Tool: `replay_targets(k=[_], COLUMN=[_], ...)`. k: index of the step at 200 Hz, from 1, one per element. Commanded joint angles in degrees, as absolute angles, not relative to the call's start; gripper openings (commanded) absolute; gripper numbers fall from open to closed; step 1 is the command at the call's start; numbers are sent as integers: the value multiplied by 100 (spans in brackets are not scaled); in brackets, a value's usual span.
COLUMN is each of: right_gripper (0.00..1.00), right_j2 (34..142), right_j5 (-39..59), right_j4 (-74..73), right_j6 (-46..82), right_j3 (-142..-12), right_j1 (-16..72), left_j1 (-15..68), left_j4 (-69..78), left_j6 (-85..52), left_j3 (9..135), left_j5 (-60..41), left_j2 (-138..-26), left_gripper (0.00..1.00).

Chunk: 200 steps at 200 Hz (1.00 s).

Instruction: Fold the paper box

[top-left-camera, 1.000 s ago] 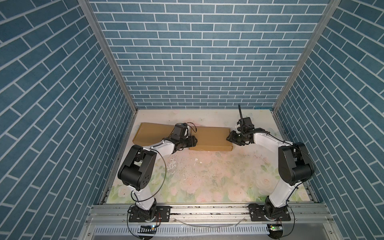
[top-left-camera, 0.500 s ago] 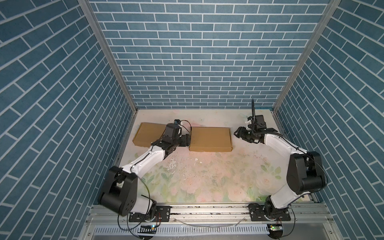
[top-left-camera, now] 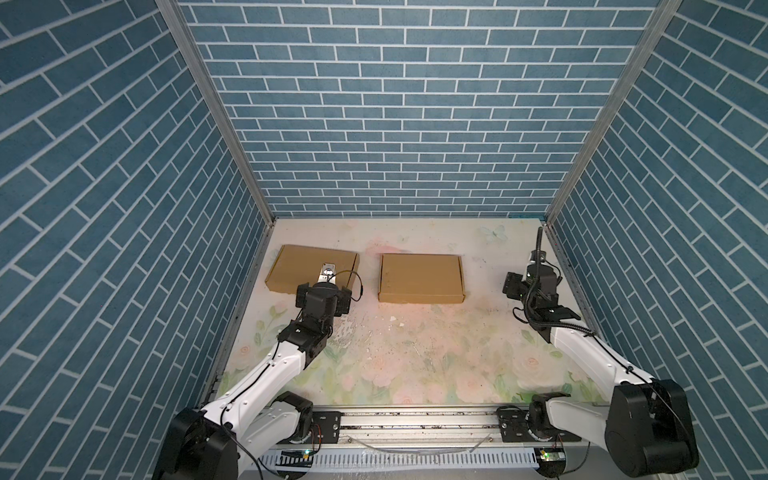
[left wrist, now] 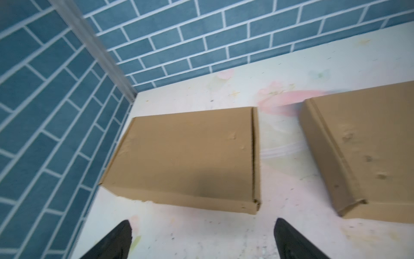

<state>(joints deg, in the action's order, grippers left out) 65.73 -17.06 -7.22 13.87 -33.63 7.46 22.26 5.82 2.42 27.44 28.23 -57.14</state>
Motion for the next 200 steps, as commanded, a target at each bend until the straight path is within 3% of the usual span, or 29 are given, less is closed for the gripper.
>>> replay_targets(k=[1, 60, 114, 162, 171, 180, 200], right_gripper=[76, 75, 75, 77, 77, 77, 77], right_j2=[6464, 7971, 8222, 8560, 8935, 8683, 8790], right_j5=[-2582, -2015, -1588, -943, -803, -799, -752], right_j4=[-1541, -3837, -5216, -5264, -5940, -5306, -5400], right_j6=[871, 720, 541, 403, 325, 371, 347], right_j3=[-2931, -2406, -1843, -1942, -1855, -1945, -2013], right_j1=[332, 11, -5, -60, -95, -104, -105], left_j1=[2054, 889, -50, -142, -141, -141, -141], left_j4=[1629, 3588, 5789, 6780, 6719, 6664, 6296], left_j6=[976, 683, 2, 17, 11, 3, -40], left_j3=[2294, 1762, 1396, 1305, 1308, 1338, 1495], left_j5=[3779, 2321, 624, 288, 294, 317, 436], left_j2=[-5717, -6943, -7985, -8831, -8812, -8815, -8764], left_gripper=[100, 100, 99, 100, 100, 100, 99])
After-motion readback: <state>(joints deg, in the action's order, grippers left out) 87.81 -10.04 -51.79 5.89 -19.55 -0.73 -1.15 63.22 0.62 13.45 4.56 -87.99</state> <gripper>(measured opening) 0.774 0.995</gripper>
